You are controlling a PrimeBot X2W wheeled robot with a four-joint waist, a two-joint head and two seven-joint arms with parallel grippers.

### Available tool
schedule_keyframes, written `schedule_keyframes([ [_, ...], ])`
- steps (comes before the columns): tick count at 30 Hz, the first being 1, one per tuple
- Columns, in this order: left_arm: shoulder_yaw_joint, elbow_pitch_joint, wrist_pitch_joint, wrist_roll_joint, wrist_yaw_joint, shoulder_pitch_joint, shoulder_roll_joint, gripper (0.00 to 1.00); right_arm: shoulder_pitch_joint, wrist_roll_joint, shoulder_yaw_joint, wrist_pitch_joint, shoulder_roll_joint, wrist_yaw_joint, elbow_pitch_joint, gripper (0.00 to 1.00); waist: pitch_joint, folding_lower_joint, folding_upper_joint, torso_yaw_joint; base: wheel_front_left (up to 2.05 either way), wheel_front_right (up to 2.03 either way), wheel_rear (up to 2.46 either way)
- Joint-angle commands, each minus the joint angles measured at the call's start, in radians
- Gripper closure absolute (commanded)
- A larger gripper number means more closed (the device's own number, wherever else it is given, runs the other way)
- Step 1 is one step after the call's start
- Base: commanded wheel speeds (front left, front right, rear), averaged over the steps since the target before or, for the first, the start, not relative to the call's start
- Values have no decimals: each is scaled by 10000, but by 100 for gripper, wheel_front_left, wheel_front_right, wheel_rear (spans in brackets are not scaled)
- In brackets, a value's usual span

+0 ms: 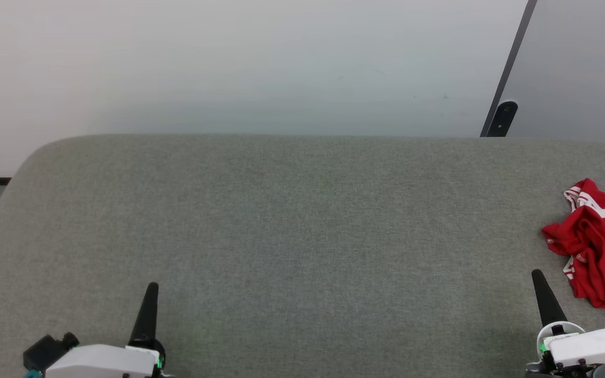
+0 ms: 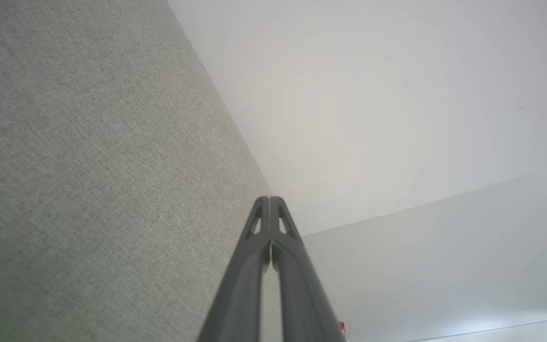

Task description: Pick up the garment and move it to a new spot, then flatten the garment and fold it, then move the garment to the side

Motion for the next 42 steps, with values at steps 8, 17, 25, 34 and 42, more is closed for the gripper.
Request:
schedule_keyframes([
  [8, 67, -37, 215, -912, 10, -275, -32, 100, -271, 961, -112, 222, 58, 3, -101, 100, 50, -1, -1, 12, 0, 0, 0],
  [17, 106, -15, 431, -1679, 11, -397, -70, 100, -305, 1741, -183, 429, 94, 3, -101, 100, 102, -1, -1, 24, 0, 0, 0],
  [25, 139, 6, 599, -2307, 12, -466, -105, 100, -328, 2383, -248, 595, 130, 3, -105, 100, 148, -1, -1, 34, 0, 0, 0],
  [34, 174, 23, 781, -2976, 12, -568, -141, 100, -375, 3085, -308, 773, 173, 4, -107, 100, 200, -1, -1, 46, 0, 0, 0],
  [42, 200, 40, 926, -3535, 13, -622, -172, 100, -406, 3661, -353, 912, 206, 4, -106, 100, 246, -1, -1, 57, 0, 0, 0],
])
